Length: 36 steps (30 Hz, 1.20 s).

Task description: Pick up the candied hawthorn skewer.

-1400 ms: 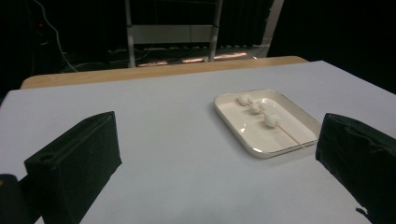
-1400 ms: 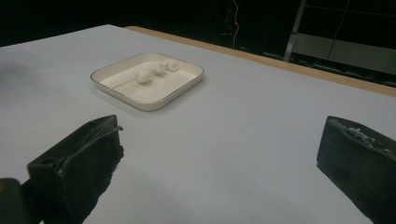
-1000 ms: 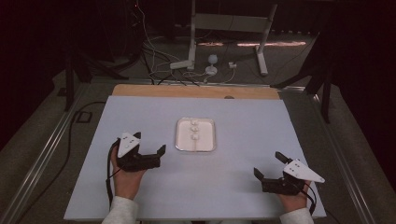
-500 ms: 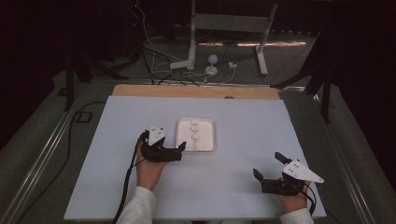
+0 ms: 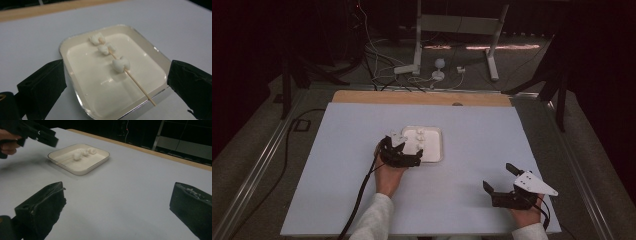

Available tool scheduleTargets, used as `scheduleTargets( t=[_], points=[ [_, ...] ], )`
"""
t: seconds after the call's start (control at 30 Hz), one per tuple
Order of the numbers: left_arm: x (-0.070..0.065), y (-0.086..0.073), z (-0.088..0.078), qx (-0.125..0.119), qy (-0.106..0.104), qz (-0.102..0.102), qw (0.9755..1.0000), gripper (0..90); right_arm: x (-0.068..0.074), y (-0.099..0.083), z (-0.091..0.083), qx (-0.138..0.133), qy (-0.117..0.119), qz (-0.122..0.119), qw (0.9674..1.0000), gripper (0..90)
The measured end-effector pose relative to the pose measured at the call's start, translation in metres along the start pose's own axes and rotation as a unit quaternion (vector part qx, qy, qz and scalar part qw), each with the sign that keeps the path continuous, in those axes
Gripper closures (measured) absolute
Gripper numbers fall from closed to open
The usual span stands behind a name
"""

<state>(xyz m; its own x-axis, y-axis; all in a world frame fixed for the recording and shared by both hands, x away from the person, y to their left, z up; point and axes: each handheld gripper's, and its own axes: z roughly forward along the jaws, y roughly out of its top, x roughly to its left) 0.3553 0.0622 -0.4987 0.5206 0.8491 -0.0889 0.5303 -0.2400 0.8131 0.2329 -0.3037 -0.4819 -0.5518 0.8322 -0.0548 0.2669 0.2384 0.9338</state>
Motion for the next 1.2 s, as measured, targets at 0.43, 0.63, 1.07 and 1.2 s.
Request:
scheduleTargets(
  t=[0.43,0.63,1.07,1.2],
  points=[
    [-0.012,-0.004,0.027,0.086,0.014,0.017,0.9961,44.7,-0.001,-0.001,0.0,0.003,0.0,0.0,1.0,0.0],
    [-0.01,-0.005,0.022,0.114,0.026,0.038,0.9924,75.4,-0.001,-0.001,0.001,0.003,0.003,0.002,1.0,0.0],
    [0.003,-0.005,0.015,0.107,0.009,-0.014,0.9941,89.6,-0.001,-0.001,0.001,0.005,0.004,0.003,1.0,0.0],
    [0.006,-0.005,0.008,0.096,0.002,-0.019,0.9952,89.7,-0.001,-0.001,0.0,0.004,0.005,0.004,1.0,0.0]
  ],
)
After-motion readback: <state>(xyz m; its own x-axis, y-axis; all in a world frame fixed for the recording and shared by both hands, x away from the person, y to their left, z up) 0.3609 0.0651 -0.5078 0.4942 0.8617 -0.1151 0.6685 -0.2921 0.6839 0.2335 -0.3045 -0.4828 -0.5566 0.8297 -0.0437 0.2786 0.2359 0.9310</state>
